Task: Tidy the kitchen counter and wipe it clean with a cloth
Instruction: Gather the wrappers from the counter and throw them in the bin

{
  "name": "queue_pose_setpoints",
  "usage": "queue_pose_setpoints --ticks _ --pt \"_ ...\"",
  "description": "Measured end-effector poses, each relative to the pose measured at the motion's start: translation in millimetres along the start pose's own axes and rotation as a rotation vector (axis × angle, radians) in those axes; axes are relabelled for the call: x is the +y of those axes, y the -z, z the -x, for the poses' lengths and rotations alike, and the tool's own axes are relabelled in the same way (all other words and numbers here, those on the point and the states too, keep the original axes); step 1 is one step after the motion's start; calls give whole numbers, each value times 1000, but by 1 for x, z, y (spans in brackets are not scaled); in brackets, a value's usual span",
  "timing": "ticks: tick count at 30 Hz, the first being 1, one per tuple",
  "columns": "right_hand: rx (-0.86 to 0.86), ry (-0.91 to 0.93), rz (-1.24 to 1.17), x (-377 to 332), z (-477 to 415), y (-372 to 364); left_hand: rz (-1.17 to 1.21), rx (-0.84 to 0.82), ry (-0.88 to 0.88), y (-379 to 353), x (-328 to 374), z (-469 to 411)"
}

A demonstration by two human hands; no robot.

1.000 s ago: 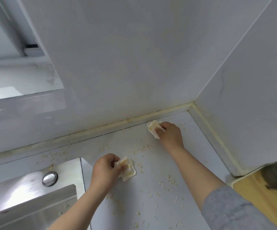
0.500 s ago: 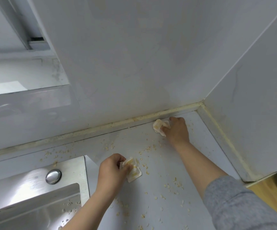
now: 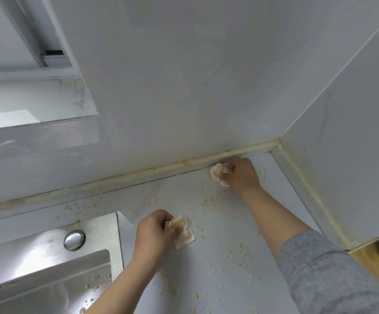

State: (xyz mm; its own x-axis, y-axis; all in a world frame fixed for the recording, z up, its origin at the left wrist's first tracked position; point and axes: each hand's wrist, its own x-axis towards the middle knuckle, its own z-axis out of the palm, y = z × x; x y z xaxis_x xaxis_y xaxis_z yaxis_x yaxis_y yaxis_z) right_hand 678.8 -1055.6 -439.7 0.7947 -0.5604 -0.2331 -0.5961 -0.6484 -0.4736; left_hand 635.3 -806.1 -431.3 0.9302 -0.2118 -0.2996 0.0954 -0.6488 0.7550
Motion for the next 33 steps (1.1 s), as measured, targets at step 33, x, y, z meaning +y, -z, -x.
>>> queue_pose_setpoints --ticks 33 --pt "15 -31 -411 3 174 20 165 -15 -15 20 1 66"
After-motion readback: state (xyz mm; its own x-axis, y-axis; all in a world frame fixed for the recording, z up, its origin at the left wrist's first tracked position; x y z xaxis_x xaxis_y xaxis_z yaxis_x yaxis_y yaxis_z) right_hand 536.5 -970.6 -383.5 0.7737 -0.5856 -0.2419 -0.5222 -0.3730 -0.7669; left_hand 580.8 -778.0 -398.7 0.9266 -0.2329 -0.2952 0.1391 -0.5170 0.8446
